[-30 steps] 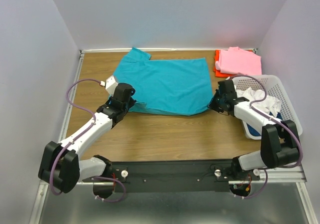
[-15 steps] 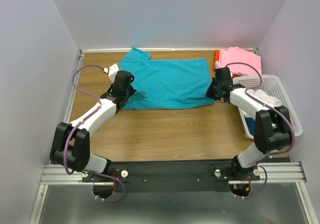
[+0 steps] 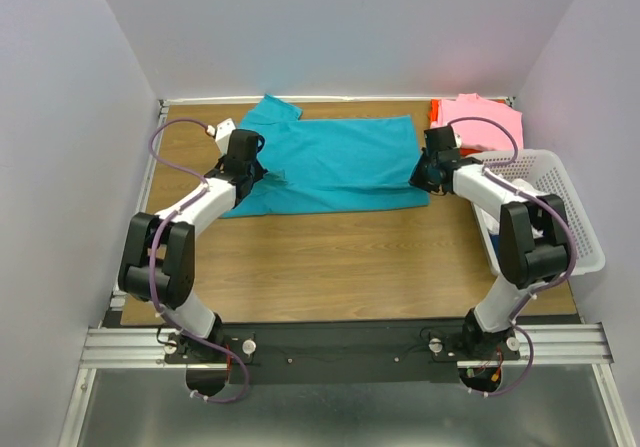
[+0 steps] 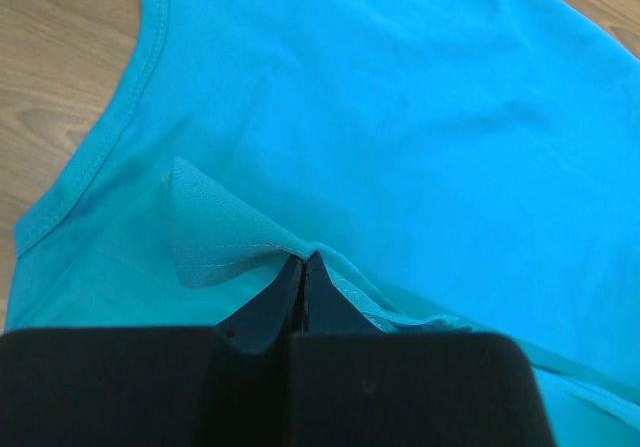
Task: Fold and stack the t-shirts
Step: Fold the tshirt
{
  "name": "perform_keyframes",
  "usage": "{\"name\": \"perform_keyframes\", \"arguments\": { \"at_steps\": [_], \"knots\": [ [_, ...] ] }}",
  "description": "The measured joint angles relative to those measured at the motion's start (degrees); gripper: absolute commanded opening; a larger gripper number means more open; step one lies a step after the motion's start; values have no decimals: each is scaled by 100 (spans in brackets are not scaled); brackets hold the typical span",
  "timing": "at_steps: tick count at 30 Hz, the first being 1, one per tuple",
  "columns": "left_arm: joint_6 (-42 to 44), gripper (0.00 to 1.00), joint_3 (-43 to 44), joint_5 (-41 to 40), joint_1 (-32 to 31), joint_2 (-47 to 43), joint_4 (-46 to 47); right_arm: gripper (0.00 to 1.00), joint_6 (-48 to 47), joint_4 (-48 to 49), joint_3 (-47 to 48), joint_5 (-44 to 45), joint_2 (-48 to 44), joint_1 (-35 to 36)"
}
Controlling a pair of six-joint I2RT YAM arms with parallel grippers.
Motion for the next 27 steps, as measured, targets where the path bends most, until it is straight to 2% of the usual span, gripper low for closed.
{"name": "perform_keyframes", "arguments": {
  "at_steps": [5,7,8,10,11,12,13,14,18,21,27],
  "knots": [
    [68,1,177,48,70,330,2,9,0,-22,120,125,186,-11],
    [103,21,260,76,76,468,0,13,0,-24,205,186,295,-11],
    [136,38,306,96,92,542,7,15,-2,-26,245,225,350,-11],
    [116,61,422,114,109,691,9,26,-9,-42,328,330,446,-13],
    [181,82,498,116,136,782,9,46,-11,-59,407,417,505,-20],
    [140,97,546,116,149,826,11,60,-44,-66,450,463,531,-28],
    [179,98,584,114,173,861,0,89,-59,-74,498,507,549,-37],
    [166,98,691,118,208,911,-57,100,-101,-85,555,564,555,-48],
    [173,98,949,122,286,896,-37,100,-188,-87,656,691,457,-72],
    [168,98,835,192,308,673,35,100,-243,-90,597,619,271,-74],
    [168,98,293,704,313,289,264,100,-503,-11,208,-249,-232,-59]
  ]
}}
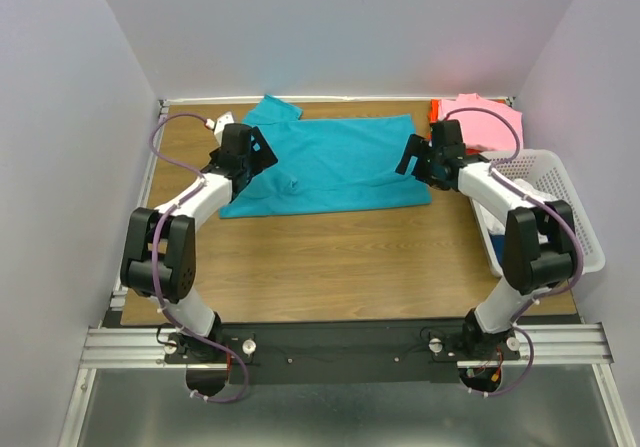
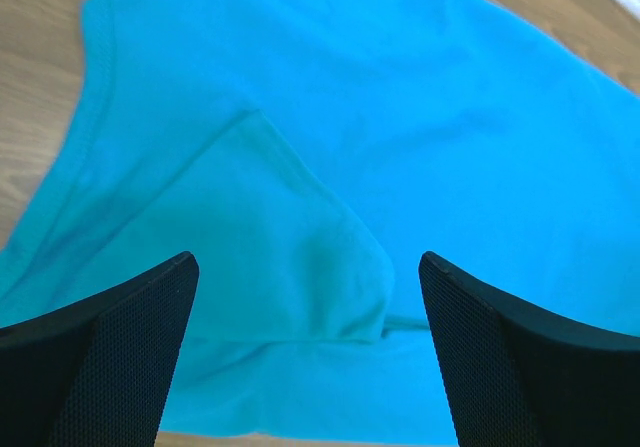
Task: Fold and stack the t-shirts
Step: Fold the tshirt
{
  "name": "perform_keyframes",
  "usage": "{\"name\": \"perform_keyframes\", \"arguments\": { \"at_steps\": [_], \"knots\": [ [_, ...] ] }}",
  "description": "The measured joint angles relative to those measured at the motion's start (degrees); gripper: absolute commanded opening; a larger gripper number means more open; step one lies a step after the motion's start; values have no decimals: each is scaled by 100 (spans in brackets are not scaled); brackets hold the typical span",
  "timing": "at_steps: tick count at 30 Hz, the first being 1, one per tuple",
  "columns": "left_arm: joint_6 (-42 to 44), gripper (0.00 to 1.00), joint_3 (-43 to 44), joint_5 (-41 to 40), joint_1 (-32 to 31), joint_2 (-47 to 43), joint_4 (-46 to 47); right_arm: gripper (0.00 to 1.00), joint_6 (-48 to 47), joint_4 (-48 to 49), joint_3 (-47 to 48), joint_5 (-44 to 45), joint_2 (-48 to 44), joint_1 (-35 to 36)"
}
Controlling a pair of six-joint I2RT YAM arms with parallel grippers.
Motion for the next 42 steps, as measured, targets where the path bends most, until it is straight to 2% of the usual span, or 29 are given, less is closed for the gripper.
{"name": "perform_keyframes", "arguments": {
  "at_steps": [7,13,20,33,42],
  "knots": [
    [2,98,-107,595,0,356,214,100,-240,109,-11,-752,420,258],
    [9,98,146,706,0,973,256,100,-256,155,326,-789,1119,293],
    [-20,98,111,758,0,1217,271,100,-256,289,267,-787,1198,289],
    [-577,98,-2076,837,-68,-713,339,100,85,579,-1567,-776,-284,501],
    [-955,98,-3062,828,-127,-1856,275,100,542,527,-2754,-649,-1521,763]
  ]
}}
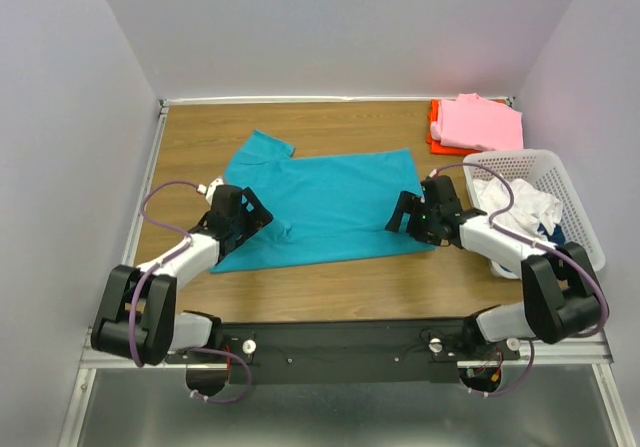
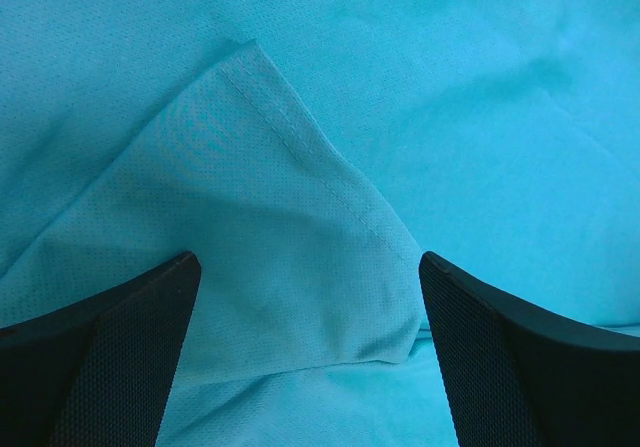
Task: Fold and stack the t-shirts
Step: Fold the tshirt
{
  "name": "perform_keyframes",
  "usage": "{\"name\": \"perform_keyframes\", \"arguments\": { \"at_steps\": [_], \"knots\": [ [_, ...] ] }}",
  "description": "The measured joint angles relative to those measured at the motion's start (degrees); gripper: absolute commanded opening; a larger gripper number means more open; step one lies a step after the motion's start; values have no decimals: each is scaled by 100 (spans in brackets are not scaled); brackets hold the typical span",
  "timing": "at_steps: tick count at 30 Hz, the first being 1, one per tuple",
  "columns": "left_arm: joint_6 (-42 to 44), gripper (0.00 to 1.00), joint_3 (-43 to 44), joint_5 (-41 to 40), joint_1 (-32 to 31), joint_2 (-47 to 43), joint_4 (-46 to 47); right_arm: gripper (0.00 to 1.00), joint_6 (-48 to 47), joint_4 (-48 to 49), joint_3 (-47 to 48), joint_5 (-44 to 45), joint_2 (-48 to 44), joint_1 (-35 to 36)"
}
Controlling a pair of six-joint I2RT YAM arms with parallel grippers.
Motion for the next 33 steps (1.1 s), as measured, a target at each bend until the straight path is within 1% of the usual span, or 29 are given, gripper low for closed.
{"name": "perform_keyframes", "arguments": {
  "at_steps": [6,12,14,16,20,21,23,26,27,28,31,33],
  "knots": [
    [-166,98,-518,-101,-20,-892,-409,100,212,-90,-538,50,-723,68],
    [-208,98,-579,-219,-20,-1473,-901,100,264,-168,-654,46,-1174,103],
    [-201,98,-400,-264,-20,-1572,-1141,100,251,-186,-564,46,-1287,103],
    [-181,98,-11,-376,-20,-1609,-1351,100,236,-243,-385,52,-1303,103],
    [-79,98,951,-651,-20,-1526,-1506,100,210,-286,472,201,-1119,101],
    [-28,98,1353,-750,-4,-1355,-1453,100,203,-256,664,245,-1025,101],
    [57,98,1891,-852,39,-1016,-1451,100,162,-249,1154,380,-695,98],
    [212,98,2815,-935,149,-184,-1473,100,92,-190,1725,520,-144,52],
    [286,98,3252,-951,214,258,-1436,100,63,-186,1919,560,68,9],
    [330,98,3512,-951,254,544,-1443,100,46,-175,2052,584,223,-31],
    [501,98,4736,-977,382,1838,-1631,100,-66,-177,2564,686,802,-203],
    [601,97,5805,-1010,442,2782,-1864,100,-153,-173,2848,739,1134,-302]
  ]
}}
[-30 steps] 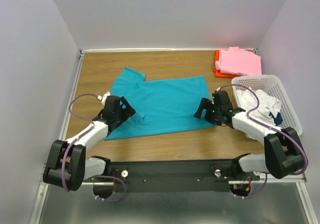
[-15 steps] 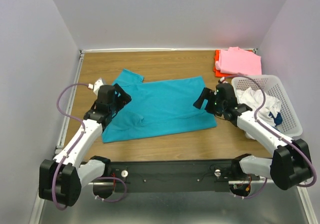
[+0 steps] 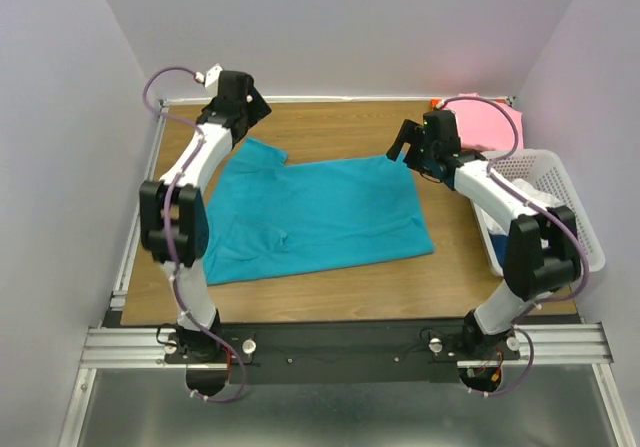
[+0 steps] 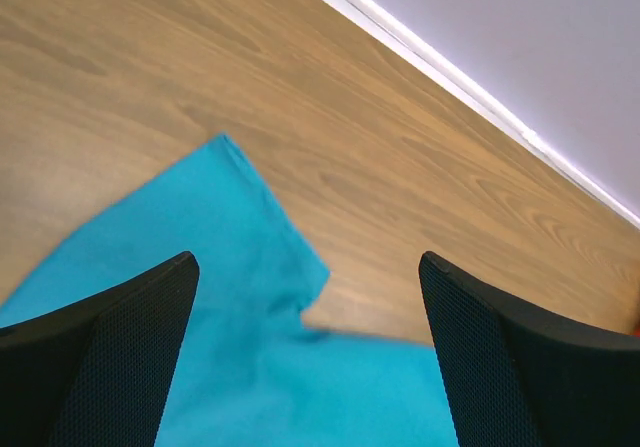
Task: Fold and stack the t-shirts
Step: Fold the tshirt
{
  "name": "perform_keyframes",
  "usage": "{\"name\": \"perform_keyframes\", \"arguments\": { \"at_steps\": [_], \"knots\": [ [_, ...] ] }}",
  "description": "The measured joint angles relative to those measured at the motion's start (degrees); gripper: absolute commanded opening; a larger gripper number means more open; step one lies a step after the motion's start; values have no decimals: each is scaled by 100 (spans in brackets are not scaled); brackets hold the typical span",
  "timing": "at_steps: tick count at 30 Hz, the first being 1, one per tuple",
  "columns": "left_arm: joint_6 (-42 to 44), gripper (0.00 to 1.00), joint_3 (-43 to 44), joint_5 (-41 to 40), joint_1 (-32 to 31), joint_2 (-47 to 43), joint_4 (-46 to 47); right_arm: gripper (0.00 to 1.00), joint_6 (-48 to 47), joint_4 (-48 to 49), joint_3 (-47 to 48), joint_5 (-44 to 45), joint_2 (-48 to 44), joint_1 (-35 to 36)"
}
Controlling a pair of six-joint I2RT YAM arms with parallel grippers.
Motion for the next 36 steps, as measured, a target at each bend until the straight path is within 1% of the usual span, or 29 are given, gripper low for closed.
{"name": "perform_keyframes", "arguments": {
  "at_steps": [4,5,8,10,13,16,19,20,23,25,26,28,31,32,34,36],
  "knots": [
    [153,96,1897,-61,87,1757,-612,100,-92,2,393,44,514,-175],
    [179,94,2210,-68,98,1991,-710,100,-116,9,487,44,647,-219],
    [282,94,3200,-72,181,2986,-1113,100,-170,4,603,37,901,-291],
    [317,94,3469,-70,214,3274,-1220,100,-203,7,643,33,1051,-341],
    [391,94,3554,-33,271,3521,-1384,100,-236,2,647,31,1182,-393],
    [415,91,3480,-15,306,3543,-1416,100,-256,2,647,22,1270,-428],
    [420,83,3407,-15,330,3543,-1381,100,-289,2,649,17,1320,-444],
    [422,77,3375,-13,339,3543,-1388,100,-297,2,649,17,1333,-457],
    [426,76,3348,2,343,3550,-1386,100,-299,2,649,15,1364,-472],
    [424,72,3348,4,343,3569,-1381,100,-299,2,649,15,1384,-476],
    [424,67,3348,7,343,3585,-1379,100,-302,2,649,15,1388,-481],
    [409,65,3348,11,343,3637,-1375,100,-302,2,649,13,1392,-494],
    [409,64,3348,13,343,3775,-1381,100,-304,2,647,9,1392,-511],
    [409,61,3351,2,341,3794,-1349,100,-304,2,649,9,1392,-516],
    [407,58,3351,24,343,3794,-1344,100,-304,2,647,9,1392,-527],
    [398,49,3351,24,343,3799,-1346,100,-304,2,647,9,1394,-538]
  ]
}}
